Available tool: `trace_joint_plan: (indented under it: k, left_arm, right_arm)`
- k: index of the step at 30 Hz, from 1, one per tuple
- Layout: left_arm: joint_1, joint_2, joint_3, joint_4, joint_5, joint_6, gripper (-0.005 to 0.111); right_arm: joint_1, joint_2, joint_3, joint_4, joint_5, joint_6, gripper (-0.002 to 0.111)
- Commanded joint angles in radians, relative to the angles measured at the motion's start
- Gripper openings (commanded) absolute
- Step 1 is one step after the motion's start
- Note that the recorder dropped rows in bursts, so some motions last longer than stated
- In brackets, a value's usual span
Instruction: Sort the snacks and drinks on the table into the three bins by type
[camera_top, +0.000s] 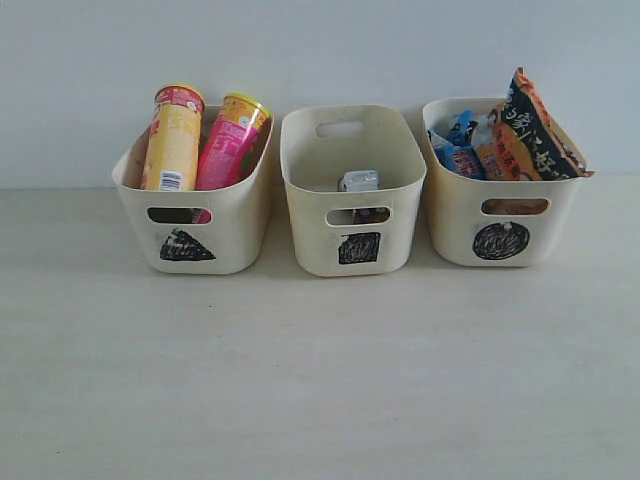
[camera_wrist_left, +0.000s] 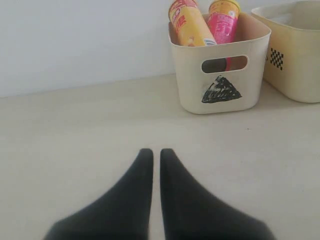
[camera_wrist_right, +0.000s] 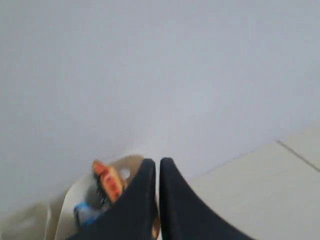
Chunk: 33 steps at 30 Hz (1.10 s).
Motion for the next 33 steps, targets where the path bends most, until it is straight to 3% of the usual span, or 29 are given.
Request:
trace_joint_plan:
  k: [1, 3, 6, 14, 22, 33]
  left_arm:
    - [0.003, -0.004, 0.004, -0.012, -0.004, 0.0, 0.004]
    - [0.003, -0.004, 0.004, -0.012, -0.004, 0.0, 0.004]
    - [0.003, -0.004, 0.004, -0.012, -0.004, 0.0, 0.004]
    - [0.003, -0.004, 0.004, -0.012, -0.004, 0.0, 0.004]
    - [0.003, -0.004, 0.004, -0.012, -0.004, 0.0, 0.004]
    - [0.003, -0.004, 0.004, -0.012, -0.004, 0.0, 0.004]
  right_arm:
    - [-0.002, -0.14, 0.156, -0.381, -0.176, 0.292, 0.0]
    - [-0.002, -0.2, 0.21, -0.712, -0.171, 0.491, 0.0]
    - [-0.002, -0.271, 0.26, -0.935, -0.152, 0.708, 0.0]
    - [-0.002, -0.439, 0.297, -0.949, 0.158, 0.735, 0.0]
    - [-0.002, -0.473, 0.297, -0.949, 0.498, 0.624, 0.0]
    - [-0.002, -0.473, 0.297, -0.937, 0.551, 0.642, 0.0]
